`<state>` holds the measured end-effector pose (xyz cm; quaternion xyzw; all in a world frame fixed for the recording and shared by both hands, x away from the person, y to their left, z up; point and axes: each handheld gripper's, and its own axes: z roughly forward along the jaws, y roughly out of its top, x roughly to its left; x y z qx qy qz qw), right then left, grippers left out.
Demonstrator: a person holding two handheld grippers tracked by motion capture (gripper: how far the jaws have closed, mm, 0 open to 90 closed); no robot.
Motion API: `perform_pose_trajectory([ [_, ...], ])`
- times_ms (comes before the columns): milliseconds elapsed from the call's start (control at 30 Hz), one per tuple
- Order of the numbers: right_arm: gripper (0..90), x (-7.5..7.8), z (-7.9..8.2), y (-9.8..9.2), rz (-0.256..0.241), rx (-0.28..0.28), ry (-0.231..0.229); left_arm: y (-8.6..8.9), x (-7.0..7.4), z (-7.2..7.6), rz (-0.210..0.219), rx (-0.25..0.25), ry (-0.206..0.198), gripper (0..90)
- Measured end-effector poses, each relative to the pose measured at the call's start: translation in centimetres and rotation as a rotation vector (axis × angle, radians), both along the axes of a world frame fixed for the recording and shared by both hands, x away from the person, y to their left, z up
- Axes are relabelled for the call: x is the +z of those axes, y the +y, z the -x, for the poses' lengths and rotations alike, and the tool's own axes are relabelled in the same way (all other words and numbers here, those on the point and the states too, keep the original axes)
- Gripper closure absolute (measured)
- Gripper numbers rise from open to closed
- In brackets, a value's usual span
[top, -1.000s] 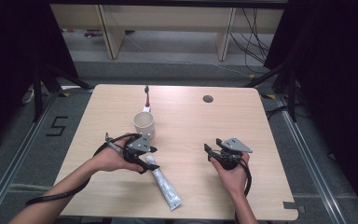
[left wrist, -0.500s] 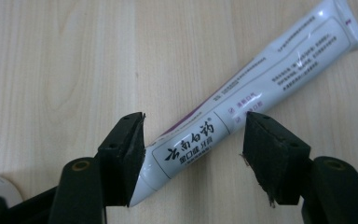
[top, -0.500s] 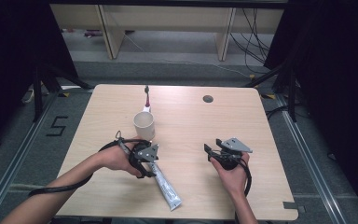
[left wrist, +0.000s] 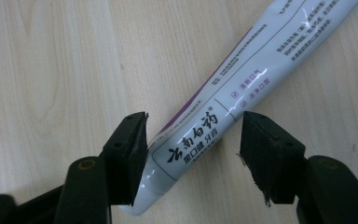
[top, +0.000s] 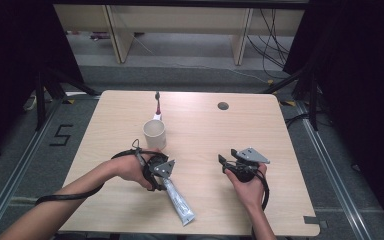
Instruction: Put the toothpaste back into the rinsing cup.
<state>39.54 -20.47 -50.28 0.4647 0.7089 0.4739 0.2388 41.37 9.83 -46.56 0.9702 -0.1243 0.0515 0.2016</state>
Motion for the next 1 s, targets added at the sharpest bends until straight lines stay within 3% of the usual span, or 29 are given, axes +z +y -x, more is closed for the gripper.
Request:
perform_pose_trajectory([
  [400, 42.9, -0.2, -0.1, 0.1, -0.014, 0.014, -0.009, -0.9, -0.8, 0.6, -0.051, -0.089, -0.004, 40.7],
  [433, 42.9, -0.1, 0.1, 0.3, -0.030, -0.008, 0.012, -1.0, -0.8, 0.7, -0.052, -0.094, -0.004, 40.8],
  [567, 42.9, -0.2, -0.1, 0.0, -0.006, 0.017, -0.013, -1.3, -0.9, 0.8, -0.060, -0.106, -0.004, 41.7],
  [733, 42.9, -0.1, -0.1, -0.1, 0.000, 0.013, -0.003, -1.6, -1.0, 1.0, -0.070, -0.117, -0.008, 43.3],
  [900, 42.9, -0.2, -0.2, -0.2, 0.006, 0.014, -0.019, -1.9, -1.1, 1.1, -0.103, -0.138, -0.013, 46.8],
  [967, 42.9, -0.1, -0.1, -0.1, -0.003, 0.013, -0.004, -2.0, -1.3, 1.2, -0.127, -0.149, -0.012, 47.6],
  [1000, 42.9, -0.1, -0.2, -0.2, 0.008, 0.014, -0.022, -2.0, -1.4, 1.2, -0.131, -0.147, -0.013, 48.1],
])
